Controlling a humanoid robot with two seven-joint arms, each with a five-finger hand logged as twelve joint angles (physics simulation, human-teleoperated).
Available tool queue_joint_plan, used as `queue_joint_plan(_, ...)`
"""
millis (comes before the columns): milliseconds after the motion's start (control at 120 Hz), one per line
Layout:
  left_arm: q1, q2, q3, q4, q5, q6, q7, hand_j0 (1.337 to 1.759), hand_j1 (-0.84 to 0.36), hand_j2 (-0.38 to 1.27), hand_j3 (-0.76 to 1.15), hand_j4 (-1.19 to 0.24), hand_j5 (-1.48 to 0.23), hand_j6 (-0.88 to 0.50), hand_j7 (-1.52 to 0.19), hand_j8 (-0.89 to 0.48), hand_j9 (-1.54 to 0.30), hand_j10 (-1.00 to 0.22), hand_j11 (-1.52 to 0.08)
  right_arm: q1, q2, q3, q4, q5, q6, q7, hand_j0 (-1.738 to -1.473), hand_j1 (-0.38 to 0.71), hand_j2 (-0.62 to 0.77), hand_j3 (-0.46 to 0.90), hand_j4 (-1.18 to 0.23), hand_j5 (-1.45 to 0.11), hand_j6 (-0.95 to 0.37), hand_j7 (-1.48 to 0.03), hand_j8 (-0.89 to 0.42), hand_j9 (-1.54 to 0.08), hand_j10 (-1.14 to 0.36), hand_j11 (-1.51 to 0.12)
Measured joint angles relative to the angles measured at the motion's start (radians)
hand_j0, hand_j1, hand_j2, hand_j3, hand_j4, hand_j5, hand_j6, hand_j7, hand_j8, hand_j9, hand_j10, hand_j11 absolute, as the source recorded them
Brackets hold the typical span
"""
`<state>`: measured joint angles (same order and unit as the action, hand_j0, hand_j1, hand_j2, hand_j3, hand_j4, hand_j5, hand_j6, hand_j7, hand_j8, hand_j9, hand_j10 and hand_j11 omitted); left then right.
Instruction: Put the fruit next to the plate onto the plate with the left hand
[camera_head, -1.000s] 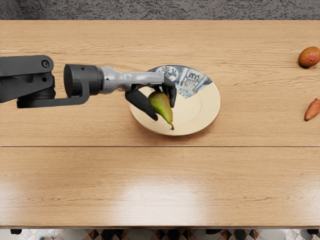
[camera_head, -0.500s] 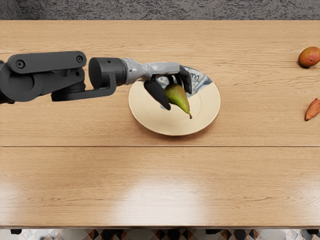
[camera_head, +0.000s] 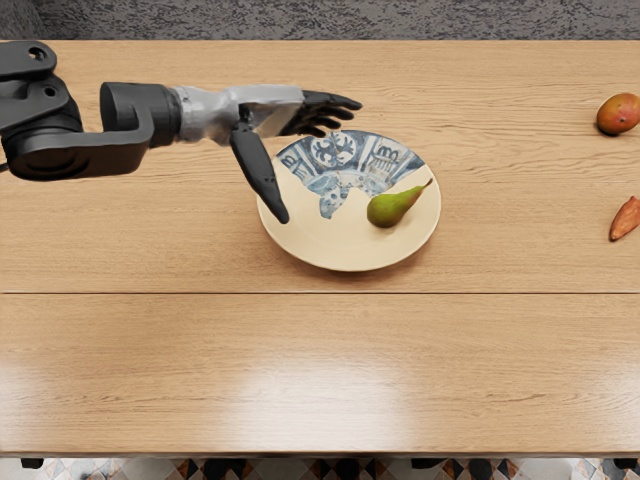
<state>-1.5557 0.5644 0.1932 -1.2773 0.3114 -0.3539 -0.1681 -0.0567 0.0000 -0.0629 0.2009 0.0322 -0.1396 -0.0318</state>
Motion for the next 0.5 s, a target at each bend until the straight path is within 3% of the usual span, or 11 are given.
queue_joint_plan(167, 0.041, 0.174, -0.013, -0.019, -0.174, -0.205, 0.001, 1.658, 0.32, 0.01, 0.00, -0.02, -0.03, -0.02, -0.03, -0.02, -0.03, -0.02, -0.03, 0.000, 0.000, 0.000, 0.000, 0.000, 0.000, 0.000, -1.658, -0.31, -0.01, 0.00, -0.03, -0.04, -0.03, -0.04, -0.03, -0.04, -0.03, -0.04)
queue_joint_plan(333, 0.131, 0.341, -0.011, -0.041, -0.209, -0.246, 0.001, 1.658, 0.34, 0.00, 0.00, -0.01, -0.01, -0.01, -0.01, -0.01, -0.01, -0.01, -0.01, 0.000, 0.000, 0.000, 0.000, 0.000, 0.000, 0.000, -1.658, -0.31, -0.01, 0.00, -0.03, -0.04, -0.03, -0.04, -0.03, -0.04, -0.03, -0.04)
queue_joint_plan(500, 0.179, 0.406, -0.010, -0.054, -0.214, -0.255, 0.002, 1.658, 0.35, 0.00, 0.00, 0.00, -0.01, 0.00, -0.01, 0.00, -0.01, 0.00, -0.01, 0.000, 0.000, 0.000, 0.000, 0.000, 0.000, 0.000, -1.658, -0.31, -0.01, 0.00, -0.03, -0.04, -0.03, -0.04, -0.03, -0.04, -0.03, -0.04)
